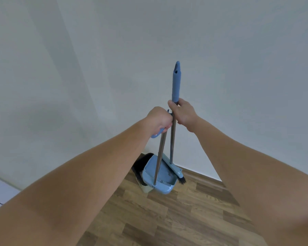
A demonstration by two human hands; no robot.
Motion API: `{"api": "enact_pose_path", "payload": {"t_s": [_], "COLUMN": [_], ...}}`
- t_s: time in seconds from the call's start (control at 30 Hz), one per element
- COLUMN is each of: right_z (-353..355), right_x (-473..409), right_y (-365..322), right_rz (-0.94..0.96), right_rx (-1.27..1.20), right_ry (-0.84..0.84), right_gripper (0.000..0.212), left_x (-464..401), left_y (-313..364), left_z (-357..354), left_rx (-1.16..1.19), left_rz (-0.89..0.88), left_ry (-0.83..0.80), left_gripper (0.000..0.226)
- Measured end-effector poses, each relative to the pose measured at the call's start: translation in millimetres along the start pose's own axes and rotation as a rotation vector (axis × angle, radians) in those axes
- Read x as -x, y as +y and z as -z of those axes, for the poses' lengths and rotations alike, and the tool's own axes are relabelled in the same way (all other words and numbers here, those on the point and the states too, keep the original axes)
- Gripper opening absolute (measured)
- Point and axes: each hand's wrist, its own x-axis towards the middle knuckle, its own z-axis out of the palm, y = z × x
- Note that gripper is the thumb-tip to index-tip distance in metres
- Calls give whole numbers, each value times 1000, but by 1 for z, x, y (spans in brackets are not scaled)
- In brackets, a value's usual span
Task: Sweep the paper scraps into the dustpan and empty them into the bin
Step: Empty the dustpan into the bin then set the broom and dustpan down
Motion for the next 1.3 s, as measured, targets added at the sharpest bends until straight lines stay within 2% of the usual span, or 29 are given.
{"api": "enact_pose_path", "payload": {"t_s": [0.3,0.67,0.77,0.9,1.07,1.3], "right_z": [36,74,81,90,98,98], "right_x": [6,17,18,19,19,16], "right_y": [-12,4,6,10,16,17], "right_rz": [76,29,18,-12,-33,-32], "right_rx": [41,41,-7,-26,-8,17], "right_ry": [47,136,157,177,213,221], "right_gripper": [22,25,27,29,29,28], "left_x": [17,24,27,26,24,9], "left_y": [38,52,53,54,58,59], "left_z": [-23,-67,-76,-88,-99,-106], "left_rx": [35,141,162,201,189,222], "left_rz": [-58,-32,-36,-65,-61,-19], "left_ry": [-23,-65,-90,-101,-117,-142], "left_gripper": [29,28,21,30,19,29]}}
